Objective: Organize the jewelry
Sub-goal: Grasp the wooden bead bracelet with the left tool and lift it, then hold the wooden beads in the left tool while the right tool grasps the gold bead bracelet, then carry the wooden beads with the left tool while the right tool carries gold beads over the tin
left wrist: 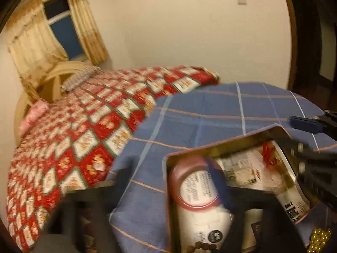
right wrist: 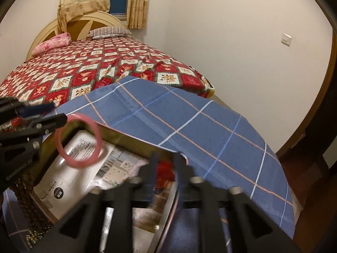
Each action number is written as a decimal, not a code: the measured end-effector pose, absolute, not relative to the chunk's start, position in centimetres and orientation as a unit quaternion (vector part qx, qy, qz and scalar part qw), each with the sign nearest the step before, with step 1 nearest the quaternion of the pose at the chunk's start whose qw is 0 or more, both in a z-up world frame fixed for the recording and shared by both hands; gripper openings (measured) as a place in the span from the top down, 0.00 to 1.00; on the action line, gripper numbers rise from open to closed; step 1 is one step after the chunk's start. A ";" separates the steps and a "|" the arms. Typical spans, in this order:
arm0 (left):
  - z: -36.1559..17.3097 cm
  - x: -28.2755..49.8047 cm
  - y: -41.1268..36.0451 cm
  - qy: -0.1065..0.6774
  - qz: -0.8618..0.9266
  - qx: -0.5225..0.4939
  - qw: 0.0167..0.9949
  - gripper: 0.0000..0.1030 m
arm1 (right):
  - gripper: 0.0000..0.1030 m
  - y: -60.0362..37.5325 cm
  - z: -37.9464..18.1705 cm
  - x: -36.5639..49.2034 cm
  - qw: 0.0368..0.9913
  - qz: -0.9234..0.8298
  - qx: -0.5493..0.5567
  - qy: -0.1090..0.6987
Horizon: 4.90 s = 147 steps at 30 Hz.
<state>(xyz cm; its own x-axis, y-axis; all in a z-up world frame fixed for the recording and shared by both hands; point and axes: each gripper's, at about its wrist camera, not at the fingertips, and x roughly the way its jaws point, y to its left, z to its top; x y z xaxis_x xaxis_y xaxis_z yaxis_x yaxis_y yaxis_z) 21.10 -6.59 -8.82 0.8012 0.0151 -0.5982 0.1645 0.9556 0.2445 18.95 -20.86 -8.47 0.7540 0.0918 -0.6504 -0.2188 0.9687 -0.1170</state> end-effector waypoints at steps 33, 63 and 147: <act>-12.4 8.9 -3.2 0.341 -0.054 0.051 0.937 0.16 | 0.44 -25.0 -10.9 3.4 0.926 0.050 -0.028 0.372; -12.1 5.7 -3.0 0.332 -0.117 0.052 0.934 0.80 | 0.72 -22.6 -12.3 2.4 0.909 0.126 -0.039 0.396; -7.7 6.5 -2.3 0.299 -0.113 0.050 0.946 0.80 | 0.88 -20.7 -6.6 3.0 0.947 0.108 -0.086 0.291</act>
<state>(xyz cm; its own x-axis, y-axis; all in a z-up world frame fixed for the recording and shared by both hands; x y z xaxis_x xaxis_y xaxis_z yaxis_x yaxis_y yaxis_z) 6.50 -2.27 -7.67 0.7954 -0.1845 -0.5773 0.2442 0.9694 0.0267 2.98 -20.74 -6.65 0.8070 0.1553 -0.5697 -0.2550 0.9619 -0.0990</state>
